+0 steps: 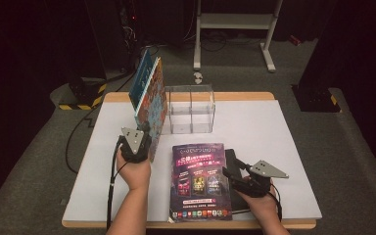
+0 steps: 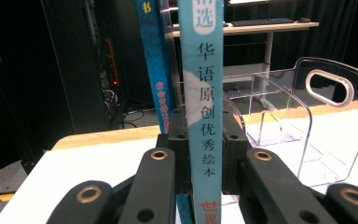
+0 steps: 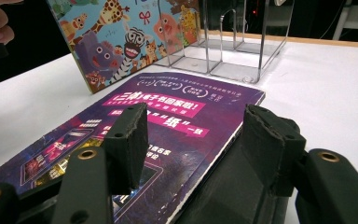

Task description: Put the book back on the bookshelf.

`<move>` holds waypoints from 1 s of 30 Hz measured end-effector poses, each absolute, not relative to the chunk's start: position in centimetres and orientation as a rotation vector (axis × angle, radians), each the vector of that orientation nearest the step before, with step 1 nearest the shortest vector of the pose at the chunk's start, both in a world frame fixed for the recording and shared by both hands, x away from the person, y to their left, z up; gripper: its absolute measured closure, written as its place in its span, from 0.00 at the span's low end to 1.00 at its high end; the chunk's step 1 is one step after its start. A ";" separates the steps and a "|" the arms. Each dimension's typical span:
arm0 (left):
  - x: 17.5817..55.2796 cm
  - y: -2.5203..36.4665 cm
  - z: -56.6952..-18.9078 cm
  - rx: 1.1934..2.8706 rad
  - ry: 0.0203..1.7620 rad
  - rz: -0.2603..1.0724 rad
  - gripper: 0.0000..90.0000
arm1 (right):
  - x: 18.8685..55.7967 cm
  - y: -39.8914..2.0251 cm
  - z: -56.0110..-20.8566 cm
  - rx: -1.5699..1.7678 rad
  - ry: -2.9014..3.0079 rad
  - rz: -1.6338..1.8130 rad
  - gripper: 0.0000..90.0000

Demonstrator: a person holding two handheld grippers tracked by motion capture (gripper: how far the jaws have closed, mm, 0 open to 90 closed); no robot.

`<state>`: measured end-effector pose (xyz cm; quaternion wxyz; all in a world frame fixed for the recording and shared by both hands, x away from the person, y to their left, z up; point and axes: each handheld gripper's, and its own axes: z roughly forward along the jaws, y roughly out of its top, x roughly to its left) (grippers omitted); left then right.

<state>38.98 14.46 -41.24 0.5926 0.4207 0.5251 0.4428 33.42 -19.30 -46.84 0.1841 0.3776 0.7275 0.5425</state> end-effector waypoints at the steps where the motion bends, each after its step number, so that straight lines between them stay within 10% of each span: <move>1: 39.0 14.5 -41.3 0.979 1.223 1.029 0.88 | 33.4 -19.3 -46.8 1.064 2.051 1.529 0.46; 30: 38.6 15.1 -41.2 0.961 1.248 1.029 0.84 | 33.5 -19.3 -46.9 1.067 2.056 1.525 0.46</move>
